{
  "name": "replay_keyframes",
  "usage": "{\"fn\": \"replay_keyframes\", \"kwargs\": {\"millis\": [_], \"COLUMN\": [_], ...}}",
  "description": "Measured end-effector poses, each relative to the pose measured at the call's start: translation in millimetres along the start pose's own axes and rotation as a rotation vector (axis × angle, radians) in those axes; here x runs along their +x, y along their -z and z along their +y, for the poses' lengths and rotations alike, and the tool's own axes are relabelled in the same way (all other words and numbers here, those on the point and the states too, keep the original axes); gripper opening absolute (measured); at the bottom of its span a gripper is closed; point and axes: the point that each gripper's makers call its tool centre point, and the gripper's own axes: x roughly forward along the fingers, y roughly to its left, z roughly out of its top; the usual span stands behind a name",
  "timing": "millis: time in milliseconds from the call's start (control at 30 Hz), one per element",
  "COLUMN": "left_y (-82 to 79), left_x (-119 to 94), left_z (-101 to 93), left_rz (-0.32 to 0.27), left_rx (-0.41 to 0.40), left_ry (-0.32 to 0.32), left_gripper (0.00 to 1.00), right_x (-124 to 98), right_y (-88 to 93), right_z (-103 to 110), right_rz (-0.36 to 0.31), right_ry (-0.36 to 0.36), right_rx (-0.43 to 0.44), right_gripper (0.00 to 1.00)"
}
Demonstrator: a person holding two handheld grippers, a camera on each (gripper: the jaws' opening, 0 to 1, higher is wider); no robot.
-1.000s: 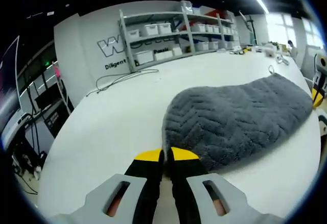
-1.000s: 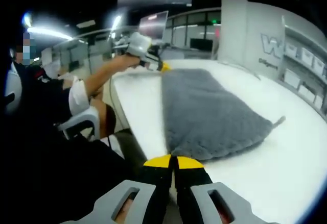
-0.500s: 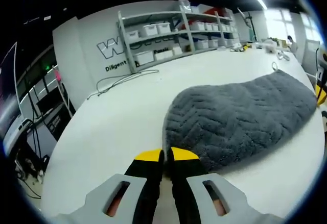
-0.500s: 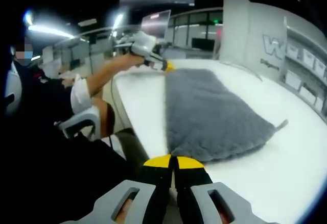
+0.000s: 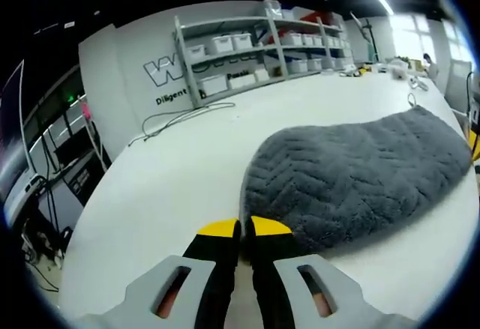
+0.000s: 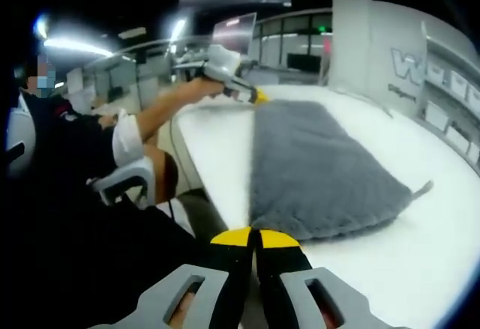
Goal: Open the folded towel by lifting each exposed corner and separating the folded layers until the towel lies flat within the target outline without major curled edges
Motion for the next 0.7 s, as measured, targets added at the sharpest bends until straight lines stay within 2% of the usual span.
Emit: {"fn": "replay_keyframes", "kwargs": {"millis": [700], "left_y": [-0.6], "left_x": [7.8], "left_z": [2.9], "left_rz": [-0.005], "left_rx": [-0.036], "left_ry": [-0.003], "left_gripper": [0.05], "right_x": [5.2], "right_y": [-3.2], "right_z": [9.2], "right_rz": [-0.002], "right_ry": [-0.026], "right_rx": [0.010], "right_gripper": [0.00]}}
